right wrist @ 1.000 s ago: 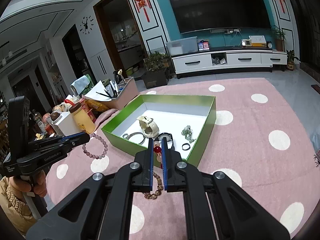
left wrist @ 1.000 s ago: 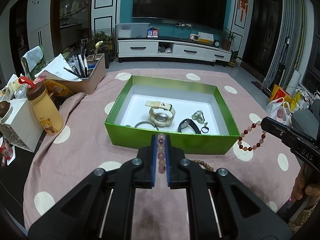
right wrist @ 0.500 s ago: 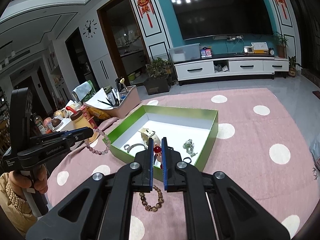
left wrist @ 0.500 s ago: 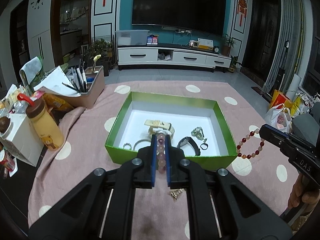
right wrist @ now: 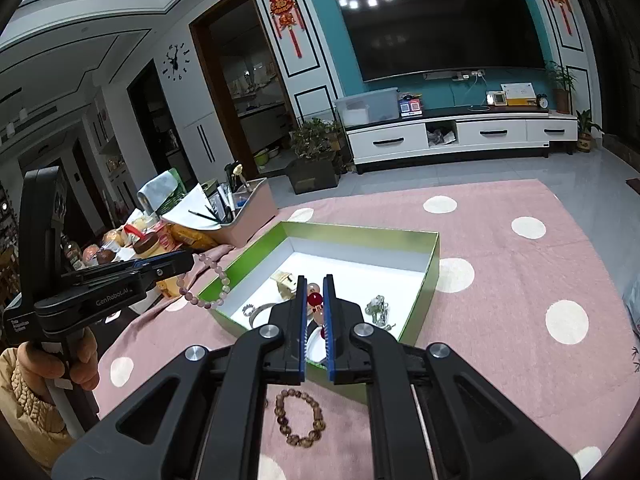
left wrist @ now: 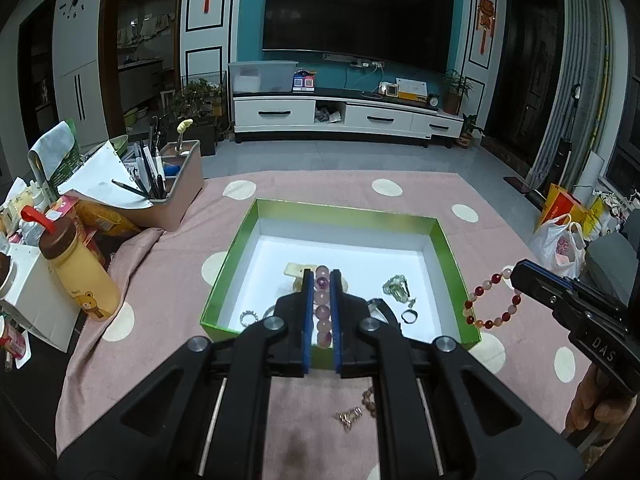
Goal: Organize jewelry
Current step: 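Carry both held bracelets over the green box with both tools, then lower the pink bracelet into the box and open the left tool while the right tool releases its bracelet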
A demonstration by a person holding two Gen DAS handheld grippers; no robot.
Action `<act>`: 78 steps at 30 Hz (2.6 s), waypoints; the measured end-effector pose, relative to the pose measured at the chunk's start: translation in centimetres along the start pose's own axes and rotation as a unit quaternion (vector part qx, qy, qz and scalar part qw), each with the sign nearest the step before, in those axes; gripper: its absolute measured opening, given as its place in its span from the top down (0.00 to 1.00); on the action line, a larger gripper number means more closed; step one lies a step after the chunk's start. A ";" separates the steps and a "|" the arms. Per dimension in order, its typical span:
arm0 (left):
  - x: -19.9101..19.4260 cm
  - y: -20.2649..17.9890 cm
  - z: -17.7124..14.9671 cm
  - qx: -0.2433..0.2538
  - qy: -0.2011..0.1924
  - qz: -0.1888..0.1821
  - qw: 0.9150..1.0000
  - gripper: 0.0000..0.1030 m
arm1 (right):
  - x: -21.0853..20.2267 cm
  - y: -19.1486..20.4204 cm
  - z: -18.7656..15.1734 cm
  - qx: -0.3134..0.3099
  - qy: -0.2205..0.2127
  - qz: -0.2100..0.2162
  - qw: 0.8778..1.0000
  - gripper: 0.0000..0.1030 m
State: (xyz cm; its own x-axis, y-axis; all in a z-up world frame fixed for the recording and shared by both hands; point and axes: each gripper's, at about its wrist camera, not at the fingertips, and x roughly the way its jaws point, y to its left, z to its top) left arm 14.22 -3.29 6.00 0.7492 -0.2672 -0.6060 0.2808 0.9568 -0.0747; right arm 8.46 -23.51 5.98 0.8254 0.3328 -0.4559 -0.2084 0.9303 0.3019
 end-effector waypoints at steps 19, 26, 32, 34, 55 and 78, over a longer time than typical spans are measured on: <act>4.1 1.5 1.6 -0.019 0.025 0.026 0.999 0.93 | 4.1 -2.5 1.1 0.053 0.019 -0.027 0.998 0.93; 5.3 1.9 1.9 -0.030 0.033 0.038 0.998 0.93 | 5.1 -2.7 1.7 0.049 0.030 -0.032 0.998 0.93; 6.0 1.9 2.0 -0.032 0.039 0.048 0.998 0.93 | 6.2 -3.1 1.6 0.051 0.036 -0.030 0.998 0.93; 6.3 2.1 2.0 -0.035 0.041 0.049 0.997 0.93 | 6.5 -3.0 1.7 0.047 0.038 -0.030 0.998 0.93; 9.7 2.8 2.5 -0.043 0.068 0.055 0.995 0.93 | 9.7 -1.9 2.7 0.008 0.069 -0.050 0.996 0.93; 12.7 3.3 1.7 -0.042 0.105 0.052 0.992 0.93 | 13.5 -1.1 2.2 -0.012 0.117 -0.073 0.990 0.93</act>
State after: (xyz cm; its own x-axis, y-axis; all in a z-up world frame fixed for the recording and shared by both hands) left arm 25.75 -3.71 -0.60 0.6271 -0.1450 -0.7654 0.1507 0.9865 -0.0635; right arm 20.99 -20.39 1.37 0.7046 0.2189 -0.6750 -0.1101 0.9734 0.2007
